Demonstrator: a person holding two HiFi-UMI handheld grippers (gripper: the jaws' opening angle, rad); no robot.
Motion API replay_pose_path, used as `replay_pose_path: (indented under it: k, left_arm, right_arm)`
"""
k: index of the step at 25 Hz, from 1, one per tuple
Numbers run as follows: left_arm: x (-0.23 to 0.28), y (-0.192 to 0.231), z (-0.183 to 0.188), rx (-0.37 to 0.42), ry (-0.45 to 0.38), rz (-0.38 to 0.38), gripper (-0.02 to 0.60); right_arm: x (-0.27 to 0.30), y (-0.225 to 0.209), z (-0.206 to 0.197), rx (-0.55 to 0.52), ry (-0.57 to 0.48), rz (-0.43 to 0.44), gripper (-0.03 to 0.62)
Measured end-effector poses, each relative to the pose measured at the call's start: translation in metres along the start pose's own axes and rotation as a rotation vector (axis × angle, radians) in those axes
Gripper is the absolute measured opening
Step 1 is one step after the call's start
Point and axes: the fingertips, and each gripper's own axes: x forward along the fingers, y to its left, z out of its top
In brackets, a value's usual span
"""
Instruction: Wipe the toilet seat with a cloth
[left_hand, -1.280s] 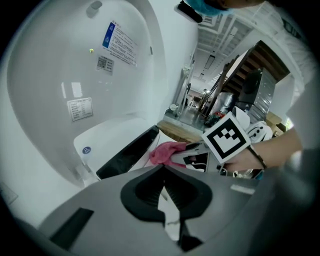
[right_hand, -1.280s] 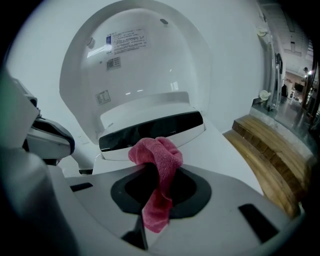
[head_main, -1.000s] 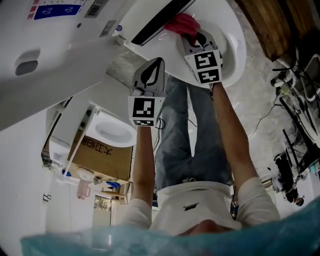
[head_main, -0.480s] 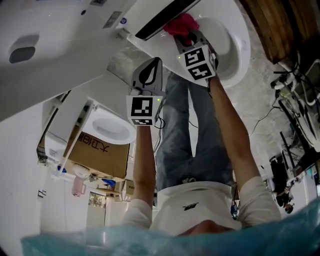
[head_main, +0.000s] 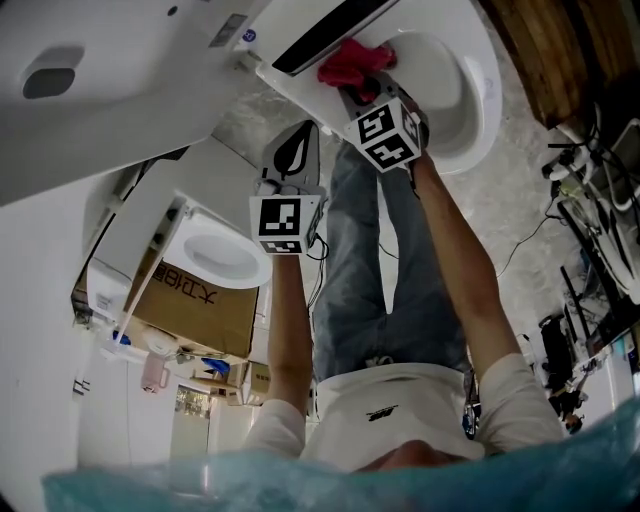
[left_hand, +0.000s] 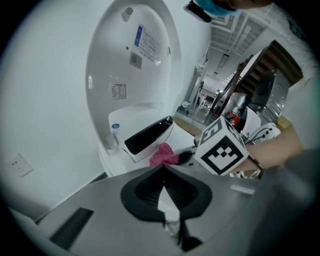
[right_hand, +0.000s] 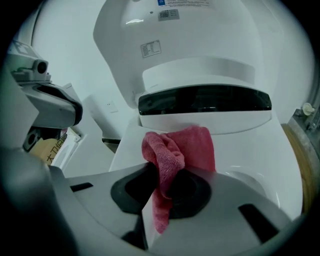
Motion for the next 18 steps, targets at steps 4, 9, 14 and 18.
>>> replay_pose_path:
  k: [4,9,14,18]
  left_arm:
    - [-0.003,-0.003,-0.005,0.001,0.003,0.002,0.006]
    - [-0.007,-0.007,-0.018,0.003,0.021,0.006,0.007]
    - [-0.011,-0.014,-0.031,-0.001,0.035,0.008,0.006]
    - [-0.013,-0.023,-0.040,-0.017,0.049,0.007,0.006]
  right_arm:
    - [-0.003,0.015,-0.010,-0.012,0.010,0.025,0.052]
    - [-0.008,0.029,-0.021,-0.015,0.016,0.050,0.051]
    - [-0.013,0.040,-0.035,-0.016,0.026,0.064,0.052]
    - [-0.019,0.048,-0.046,-0.013,0.029,0.075,0.051]
